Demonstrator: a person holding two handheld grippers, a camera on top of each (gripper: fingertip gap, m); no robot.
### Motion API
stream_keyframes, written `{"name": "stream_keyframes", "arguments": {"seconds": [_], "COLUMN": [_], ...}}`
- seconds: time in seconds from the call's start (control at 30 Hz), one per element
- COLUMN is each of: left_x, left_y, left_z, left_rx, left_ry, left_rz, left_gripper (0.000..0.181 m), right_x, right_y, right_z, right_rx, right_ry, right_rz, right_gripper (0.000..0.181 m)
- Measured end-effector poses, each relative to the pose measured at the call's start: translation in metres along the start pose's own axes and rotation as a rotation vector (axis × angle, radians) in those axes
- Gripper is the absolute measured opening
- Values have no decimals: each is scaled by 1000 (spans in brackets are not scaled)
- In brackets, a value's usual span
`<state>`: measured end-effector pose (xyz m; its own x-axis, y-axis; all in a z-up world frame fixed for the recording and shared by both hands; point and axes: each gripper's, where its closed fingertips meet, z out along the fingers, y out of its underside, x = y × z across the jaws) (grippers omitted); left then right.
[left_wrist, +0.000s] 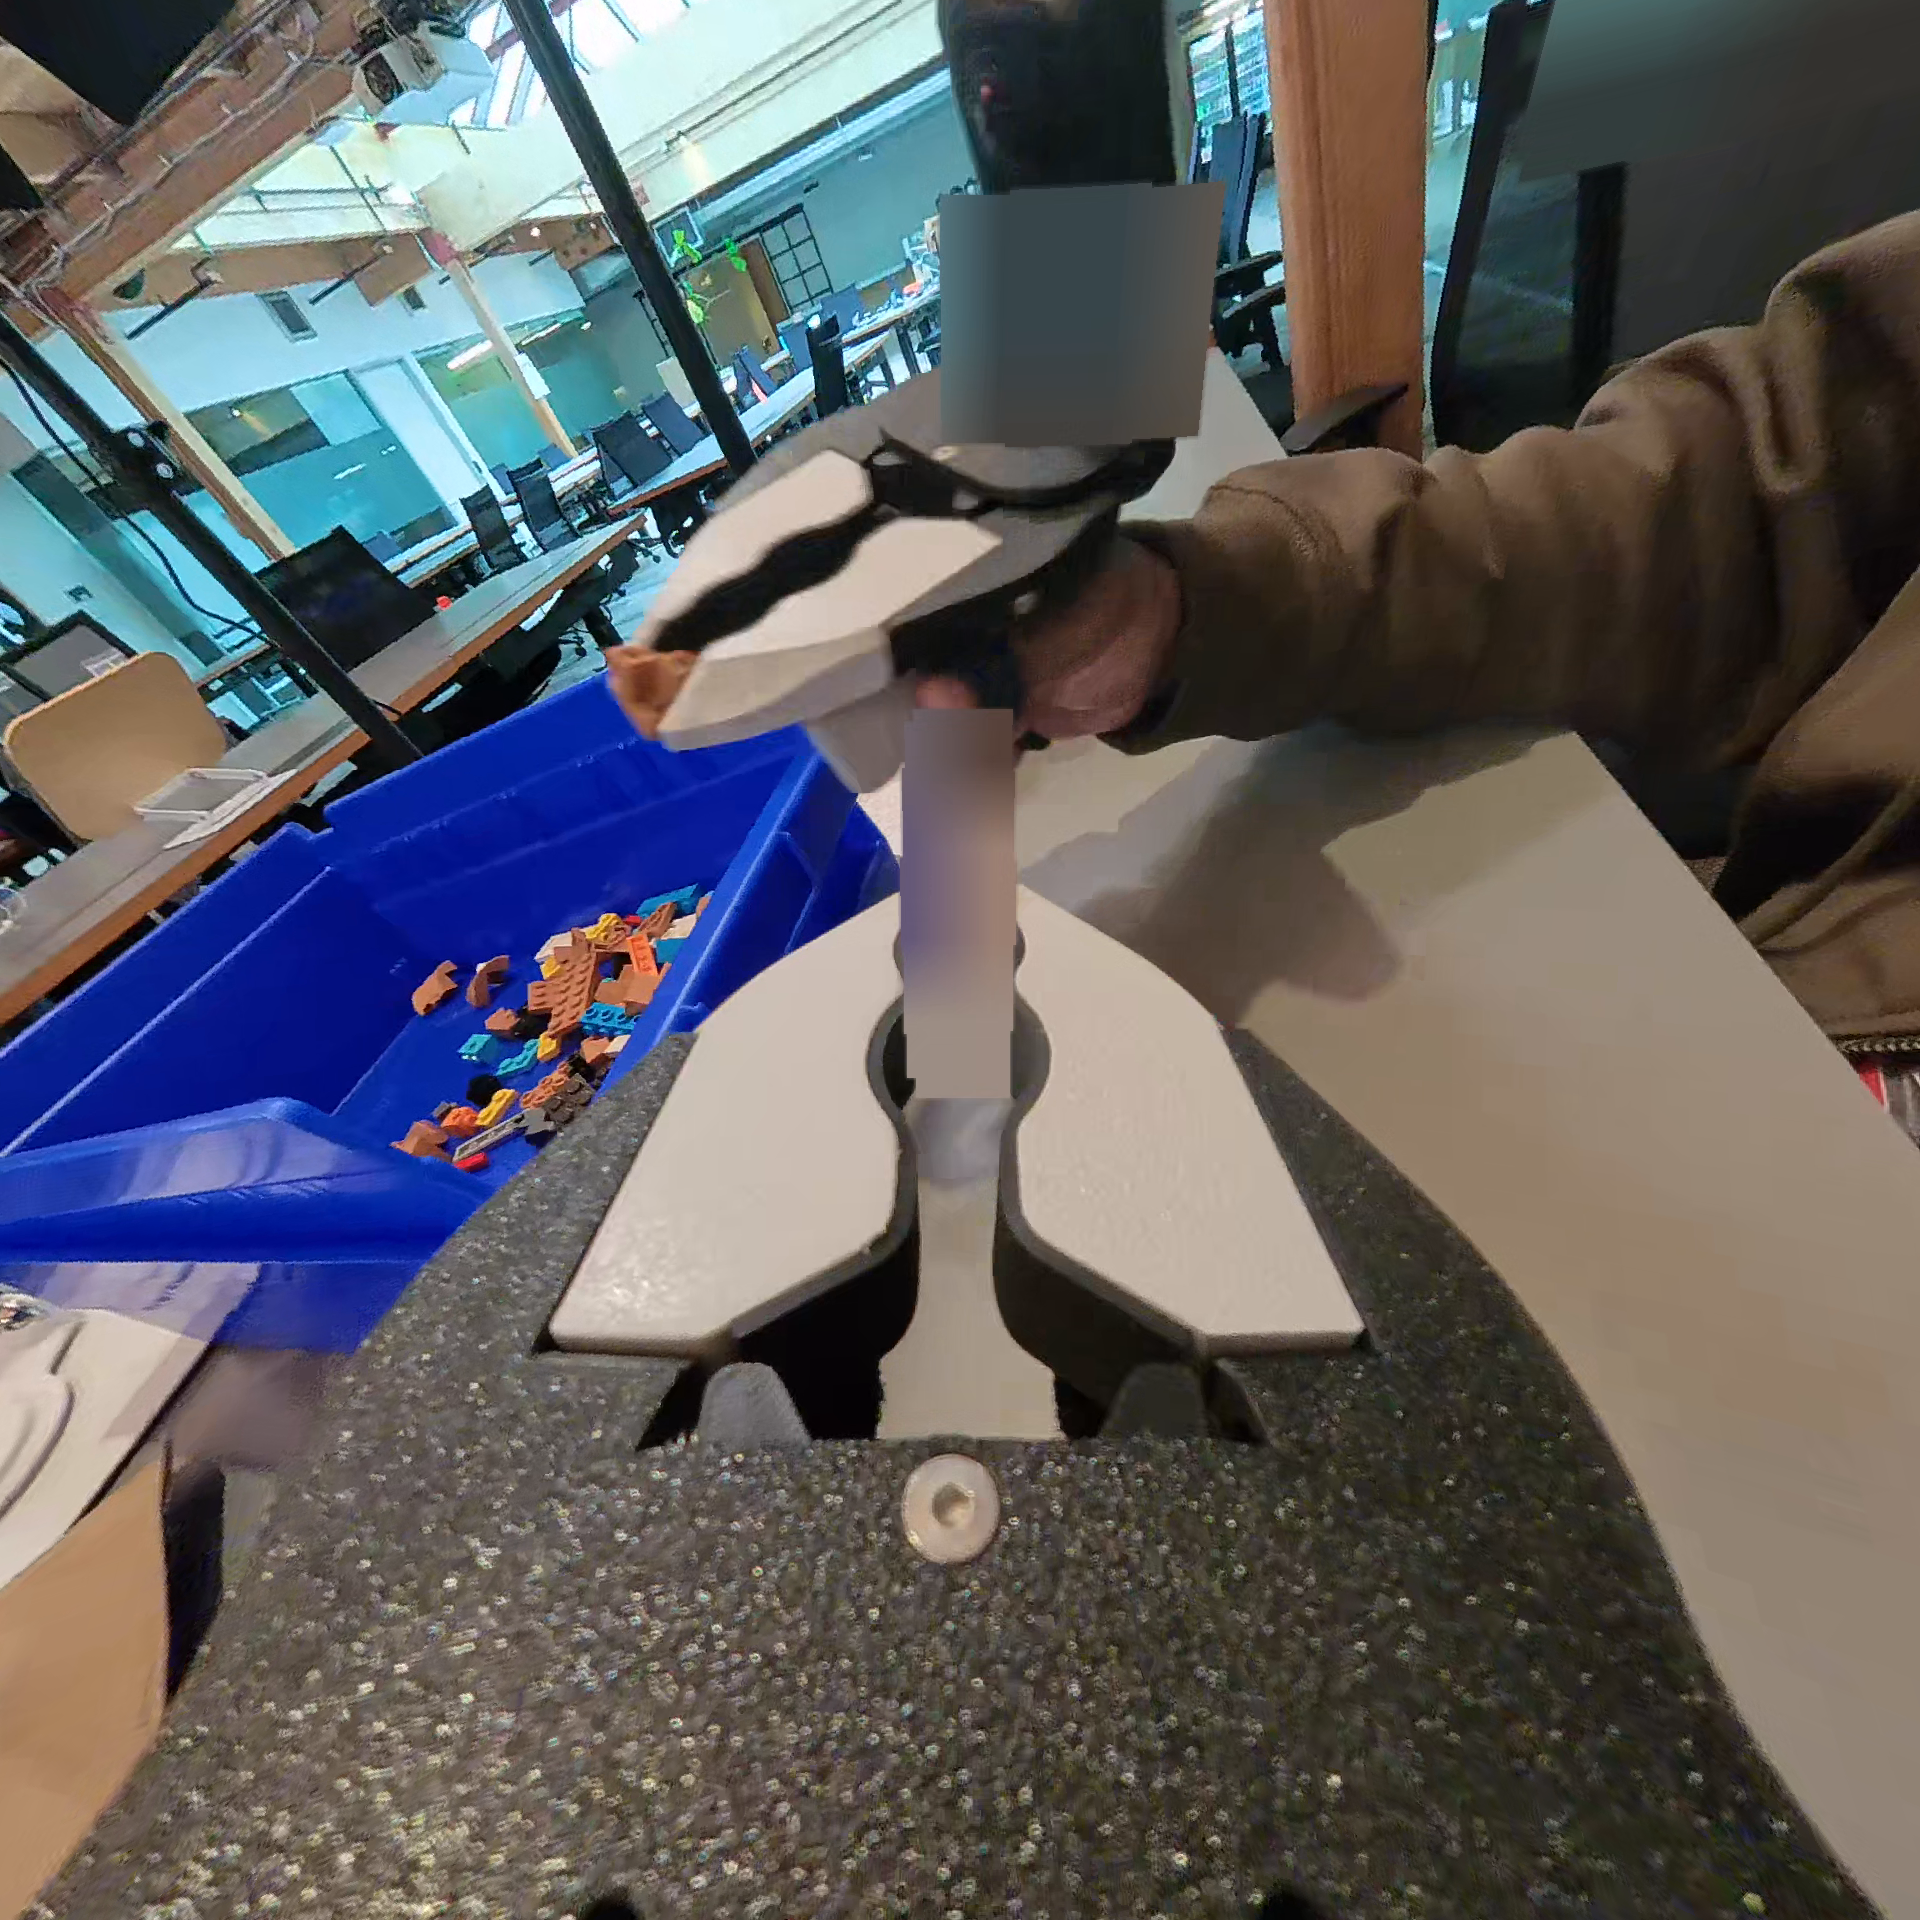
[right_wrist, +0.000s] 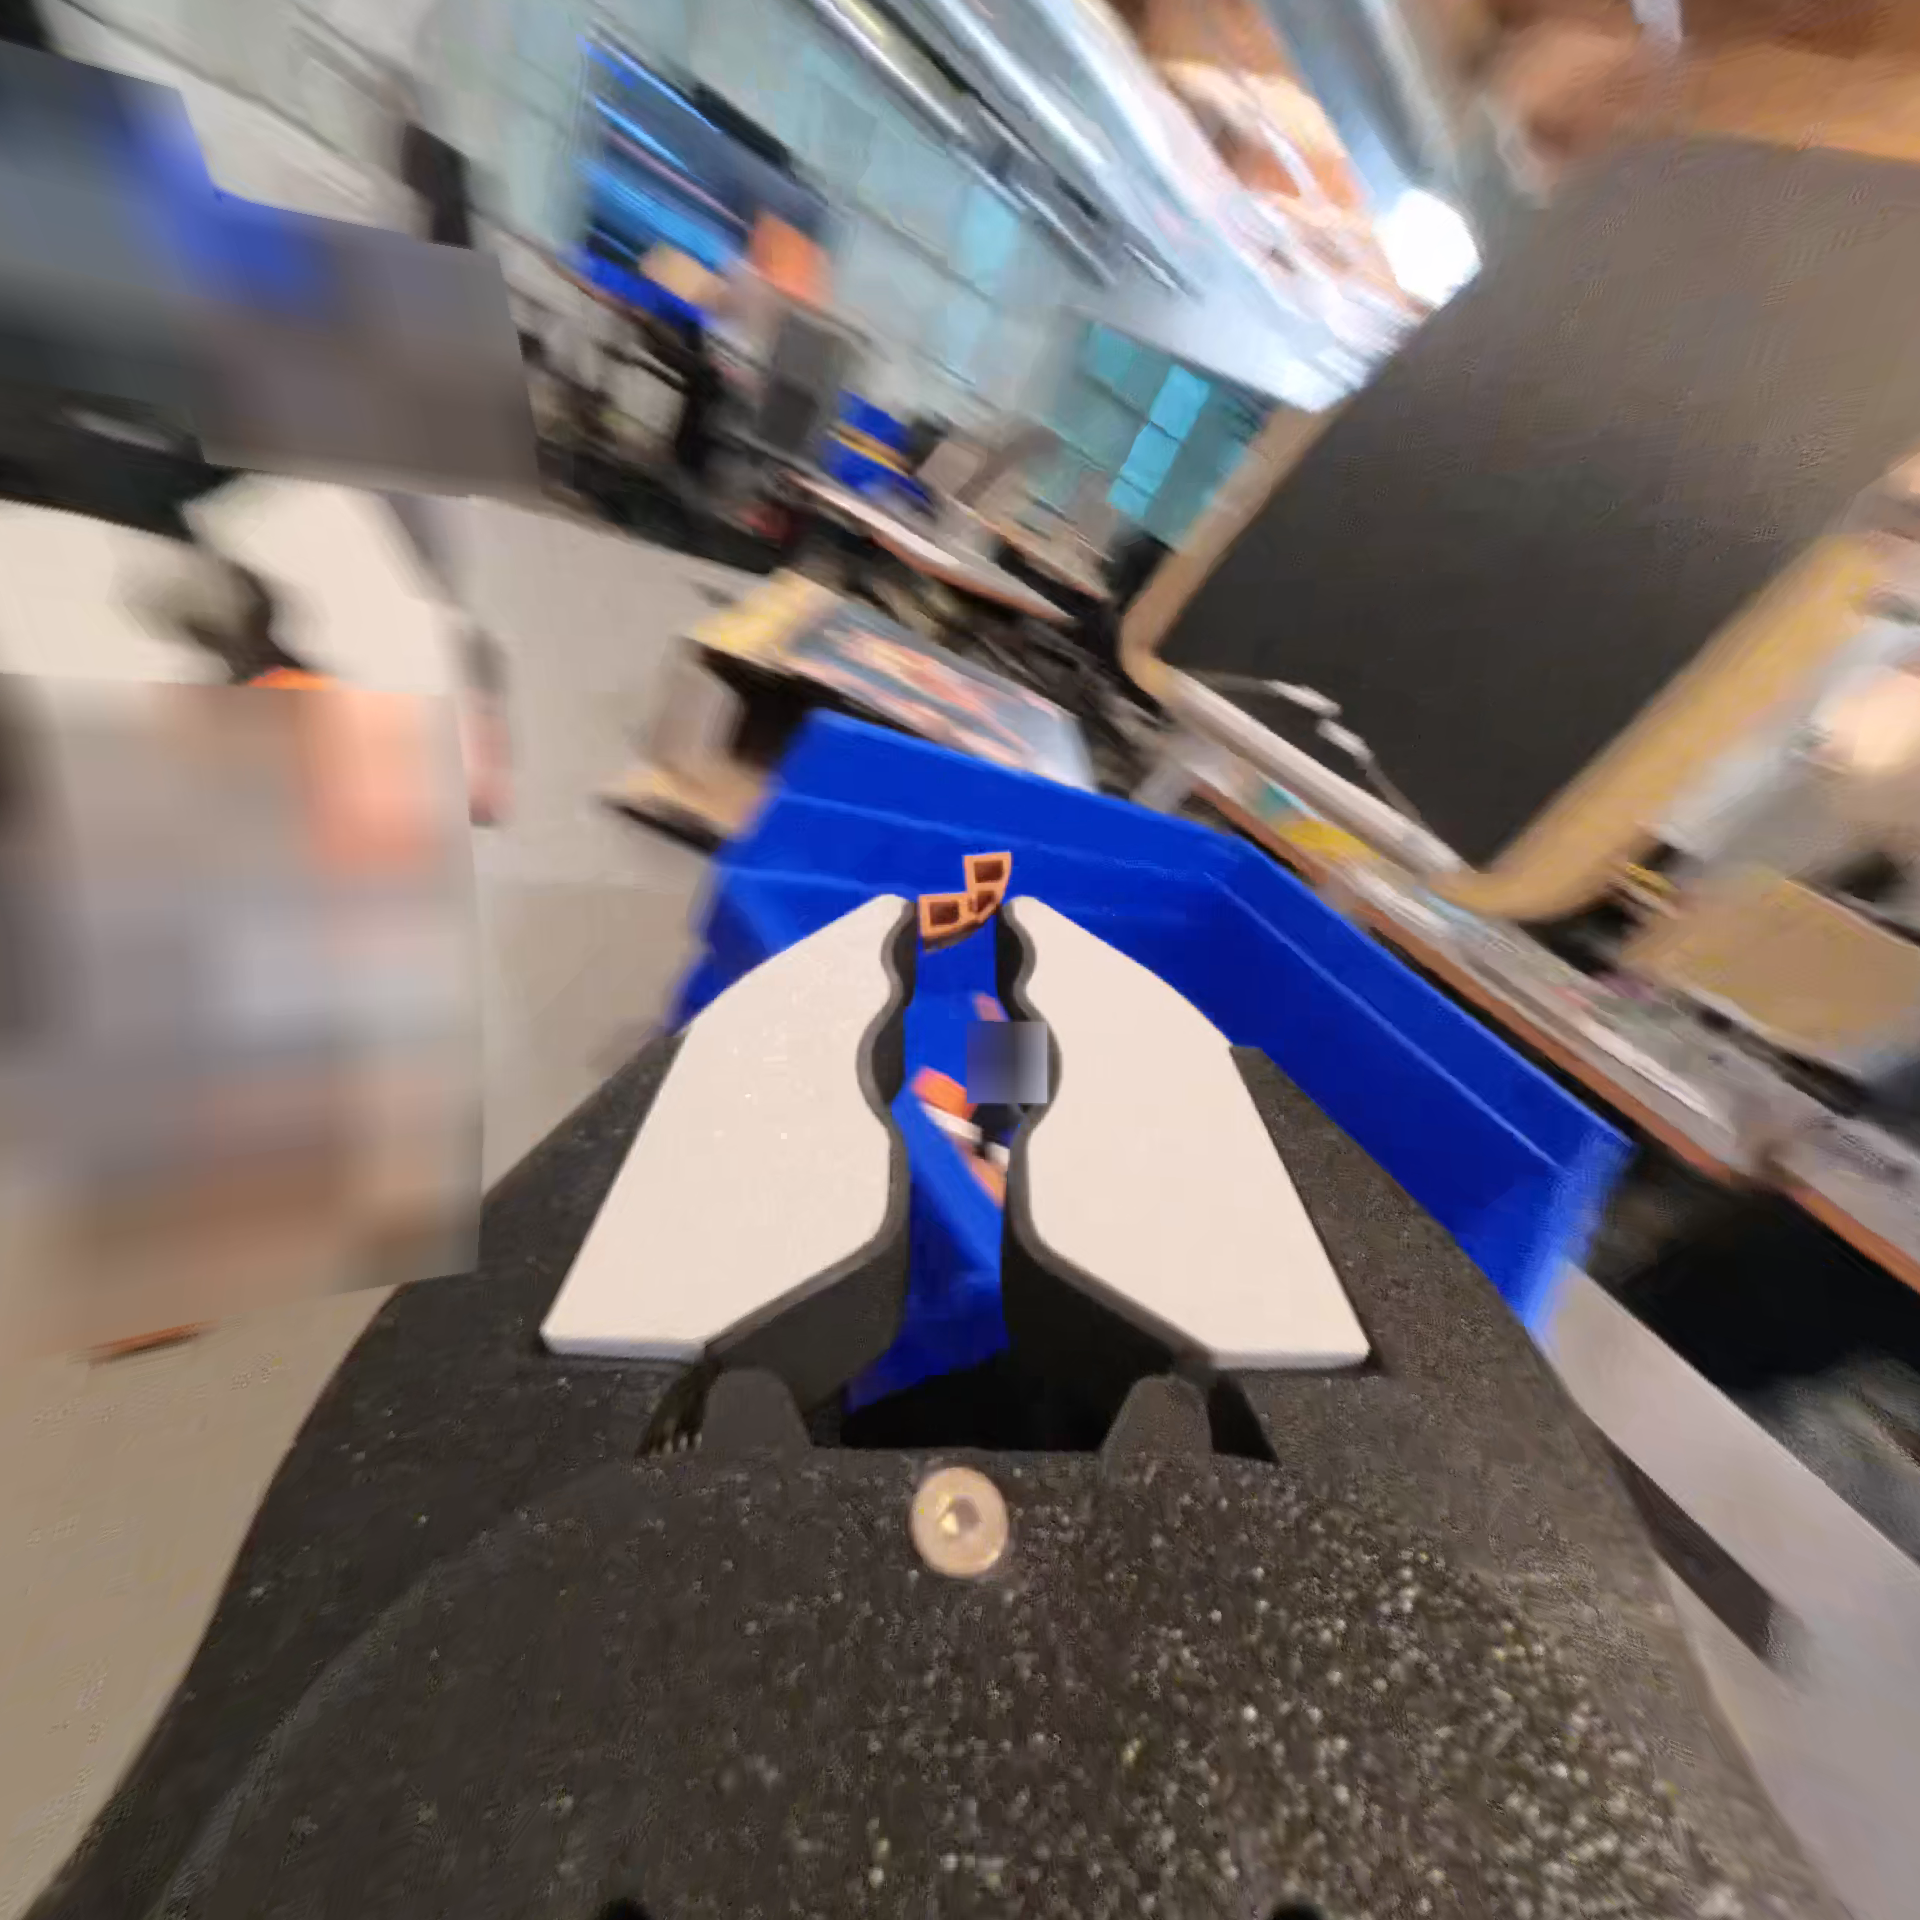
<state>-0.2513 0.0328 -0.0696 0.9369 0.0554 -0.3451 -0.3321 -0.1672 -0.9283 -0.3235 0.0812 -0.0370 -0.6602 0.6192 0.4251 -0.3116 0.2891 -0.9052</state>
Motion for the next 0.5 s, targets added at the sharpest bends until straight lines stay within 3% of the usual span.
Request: {"name": "stream_keyframes", "arguments": {"seconds": [0.07, 0.23, 0.37, 0.5], "left_x": [-1, -2, 2, 11], "left_y": [4, 10, 22, 28], "left_z": [0, 3, 7, 11], "left_rx": [-20, -66, -147, -187], "left_ry": [-8, -24, -32, 4], "left_rz": [1, 22, 92, 150], "left_gripper": [10, 10, 10, 10], "right_x": [12, -34, -91, -105], "right_y": [10, -2, -20, -11], "right_z": [5, 1, -13, -8], "right_rx": [-77, -24, 98, 38], "right_ry": [83, -78, -369, -392], "right_rz": [-28, -136, -165, -218], "right_gripper": [32, 35, 24, 11]}}
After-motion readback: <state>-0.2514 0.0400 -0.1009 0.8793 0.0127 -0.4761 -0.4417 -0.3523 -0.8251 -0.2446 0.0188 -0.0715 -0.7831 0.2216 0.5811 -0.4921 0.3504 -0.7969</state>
